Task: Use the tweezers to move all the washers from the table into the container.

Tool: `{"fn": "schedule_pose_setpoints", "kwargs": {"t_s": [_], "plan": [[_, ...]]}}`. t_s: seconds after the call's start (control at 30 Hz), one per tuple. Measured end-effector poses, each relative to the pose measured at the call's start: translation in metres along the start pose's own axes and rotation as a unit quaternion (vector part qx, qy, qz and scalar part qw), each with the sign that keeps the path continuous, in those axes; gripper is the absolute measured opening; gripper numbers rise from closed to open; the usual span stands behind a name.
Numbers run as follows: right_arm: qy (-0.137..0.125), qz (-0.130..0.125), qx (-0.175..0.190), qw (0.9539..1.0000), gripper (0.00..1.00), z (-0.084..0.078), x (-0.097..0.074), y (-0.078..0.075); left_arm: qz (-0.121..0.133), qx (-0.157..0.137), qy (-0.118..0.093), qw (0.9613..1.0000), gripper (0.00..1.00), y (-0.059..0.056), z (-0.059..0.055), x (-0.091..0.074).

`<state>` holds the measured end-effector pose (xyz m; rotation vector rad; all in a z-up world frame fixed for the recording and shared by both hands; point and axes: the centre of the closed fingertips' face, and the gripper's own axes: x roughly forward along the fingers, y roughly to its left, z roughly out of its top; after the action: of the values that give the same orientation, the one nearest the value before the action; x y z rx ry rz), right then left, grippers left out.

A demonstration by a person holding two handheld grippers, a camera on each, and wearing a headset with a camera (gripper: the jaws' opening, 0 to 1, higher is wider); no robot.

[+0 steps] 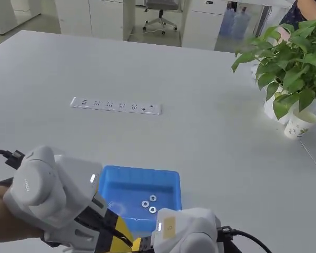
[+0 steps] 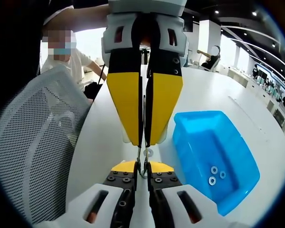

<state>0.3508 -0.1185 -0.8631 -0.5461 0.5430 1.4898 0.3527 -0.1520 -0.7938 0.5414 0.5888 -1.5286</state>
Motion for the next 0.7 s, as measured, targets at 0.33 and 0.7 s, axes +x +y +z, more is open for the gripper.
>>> {"fn": "schedule_pose_setpoints", "kwargs": {"t_s": [0.33,0.7], "plan": [[-0.002,-0.001,-0.005,1.0,0.09,0.007,-0.005,0.001,0.001,-0.001,-0.004,1.0,0.04,-0.001,0.006,-0.006],[-0.011,-0.005,-0.013,0.9998,0.09,0.022,-0.015,-0.001,0.006,0.003,-0.004,1.0,0.04,-0.001,0.018,-0.019]]}}
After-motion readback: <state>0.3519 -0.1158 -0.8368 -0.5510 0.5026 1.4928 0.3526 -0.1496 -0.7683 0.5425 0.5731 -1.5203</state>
